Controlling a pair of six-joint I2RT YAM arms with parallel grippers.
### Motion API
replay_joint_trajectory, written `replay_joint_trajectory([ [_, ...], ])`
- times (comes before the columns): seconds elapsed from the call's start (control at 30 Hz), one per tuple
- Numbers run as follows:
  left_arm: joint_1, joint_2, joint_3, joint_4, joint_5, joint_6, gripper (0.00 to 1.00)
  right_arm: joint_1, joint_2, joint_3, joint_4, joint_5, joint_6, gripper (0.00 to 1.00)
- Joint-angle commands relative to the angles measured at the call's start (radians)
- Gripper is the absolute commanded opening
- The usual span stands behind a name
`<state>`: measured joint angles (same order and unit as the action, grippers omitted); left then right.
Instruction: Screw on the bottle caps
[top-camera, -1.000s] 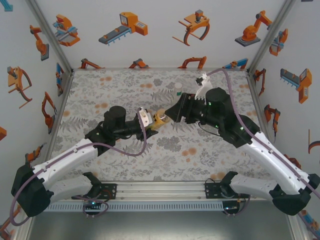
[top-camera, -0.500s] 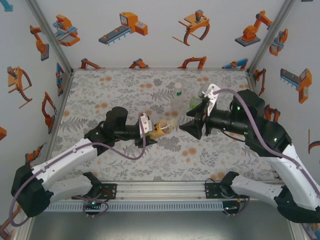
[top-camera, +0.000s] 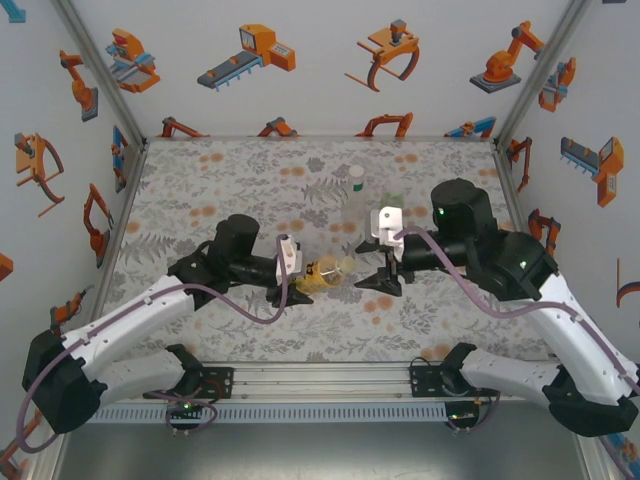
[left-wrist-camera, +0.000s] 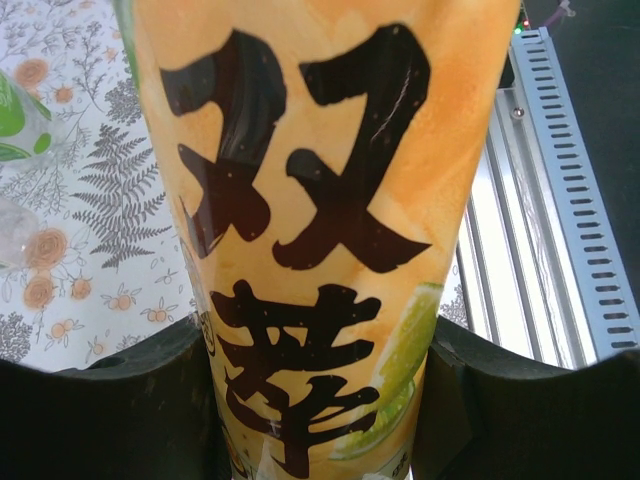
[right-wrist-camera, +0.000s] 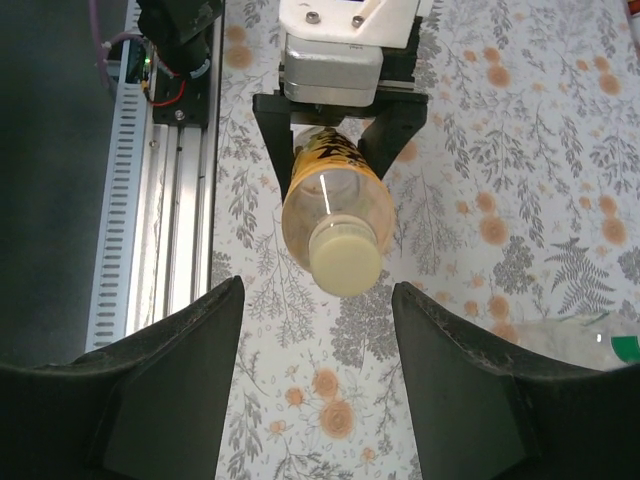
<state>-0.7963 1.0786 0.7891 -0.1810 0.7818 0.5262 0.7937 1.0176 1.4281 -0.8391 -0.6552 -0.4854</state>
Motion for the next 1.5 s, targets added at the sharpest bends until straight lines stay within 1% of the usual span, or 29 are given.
replay_joint_trajectory([
  [0.0, -0.006, 0.011, 0.039, -0.022, 0.048, 0.017, 0.00, 0.008, 0.015, -0.010, 0.045, -0.024, -0.044, 0.57],
  [0.17, -0.007, 0.020, 0.041, -0.023, 0.051, 0.018, 0.00, 0.009, 0.037, -0.006, 0.050, -0.027, -0.049, 0.56],
  [0.4, -0.008, 0.019, 0.043, -0.023, 0.051, 0.017, 0.00, 0.010, 0.058, -0.005, 0.019, -0.032, -0.061, 0.49],
  [0.7, -0.008, 0.019, 0.044, -0.023, 0.053, 0.017, 0.00, 0.010, 0.061, -0.008, 0.008, -0.004, -0.068, 0.41],
  [0.83, -0.007, 0.015, 0.044, -0.022, 0.053, 0.016, 0.00, 0.010, 0.062, -0.008, 0.005, 0.003, -0.067, 0.35],
  [0.9, -0.008, 0.012, 0.045, -0.022, 0.050, 0.017, 0.00, 0.010, 0.064, -0.008, 0.007, 0.005, -0.052, 0.30],
  [1.03, -0.007, 0.001, 0.042, -0.003, 0.034, 0.016, 0.00, 0.009, 0.084, 0.008, -0.009, -0.008, 0.021, 0.20],
  [1.17, -0.008, -0.012, 0.038, 0.028, 0.000, 0.013, 0.00, 0.010, 0.080, -0.002, -0.005, -0.014, 0.127, 0.14],
  [1.33, -0.007, -0.024, 0.030, 0.100, -0.069, 0.000, 0.00, 0.010, 0.030, -0.086, 0.114, 0.027, 0.364, 0.11],
  [1.47, -0.008, -0.026, 0.032, 0.154, -0.117, -0.010, 0.00, 0.010, -0.003, -0.142, 0.196, 0.121, 0.574, 0.04],
])
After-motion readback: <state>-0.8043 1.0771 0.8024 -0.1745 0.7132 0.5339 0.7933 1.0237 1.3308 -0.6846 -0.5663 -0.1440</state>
